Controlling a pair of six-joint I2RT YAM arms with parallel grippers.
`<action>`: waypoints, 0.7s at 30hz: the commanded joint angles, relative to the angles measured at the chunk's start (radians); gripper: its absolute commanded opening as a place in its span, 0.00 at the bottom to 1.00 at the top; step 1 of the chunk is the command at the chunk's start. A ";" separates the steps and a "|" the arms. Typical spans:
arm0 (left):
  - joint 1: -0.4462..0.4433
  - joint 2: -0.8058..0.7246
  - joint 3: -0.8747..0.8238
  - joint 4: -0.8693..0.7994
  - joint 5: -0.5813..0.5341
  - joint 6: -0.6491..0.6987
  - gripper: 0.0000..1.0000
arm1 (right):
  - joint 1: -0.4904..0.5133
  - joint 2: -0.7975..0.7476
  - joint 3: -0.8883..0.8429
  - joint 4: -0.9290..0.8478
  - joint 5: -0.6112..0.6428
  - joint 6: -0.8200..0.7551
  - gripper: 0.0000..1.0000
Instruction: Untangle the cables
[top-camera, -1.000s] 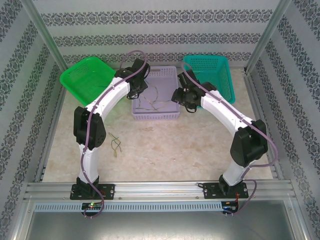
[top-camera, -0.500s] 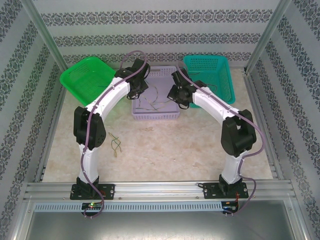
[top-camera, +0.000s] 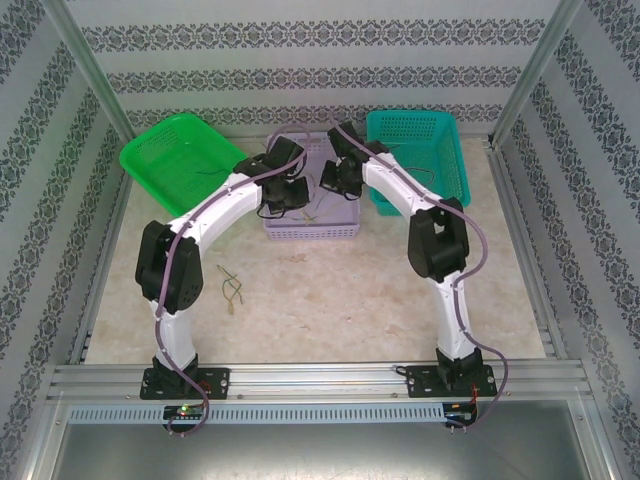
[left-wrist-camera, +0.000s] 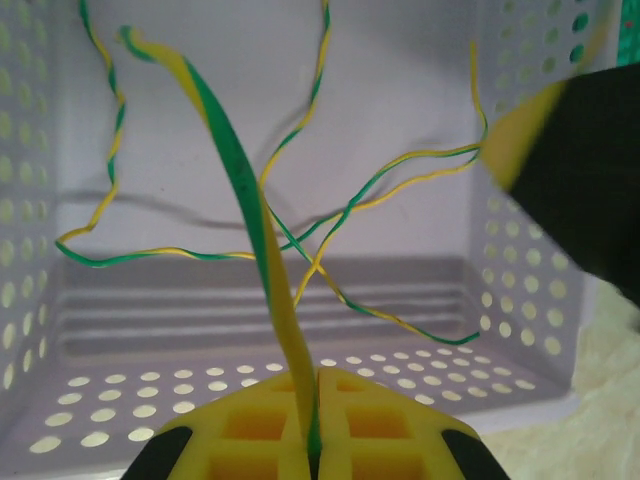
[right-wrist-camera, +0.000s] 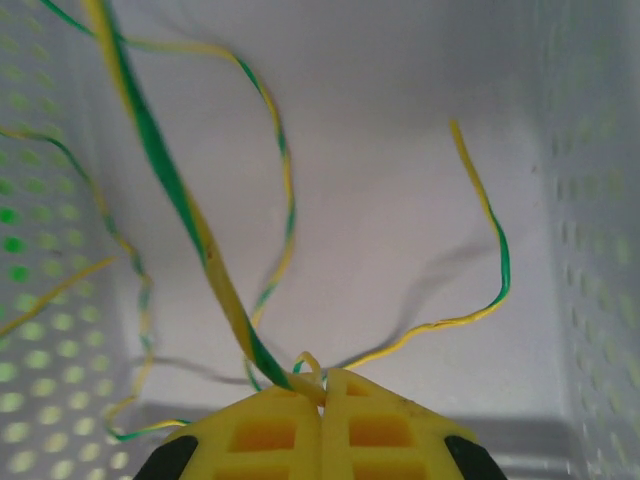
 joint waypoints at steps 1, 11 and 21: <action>-0.005 0.011 0.000 0.043 0.048 0.071 0.00 | -0.004 0.075 0.100 -0.147 -0.015 -0.062 0.00; -0.006 0.222 0.237 -0.117 0.016 0.088 0.00 | -0.016 0.187 0.301 -0.279 0.058 -0.110 0.09; -0.004 0.261 0.274 -0.224 -0.102 -0.009 0.14 | -0.015 0.074 0.307 -0.291 0.110 -0.146 0.46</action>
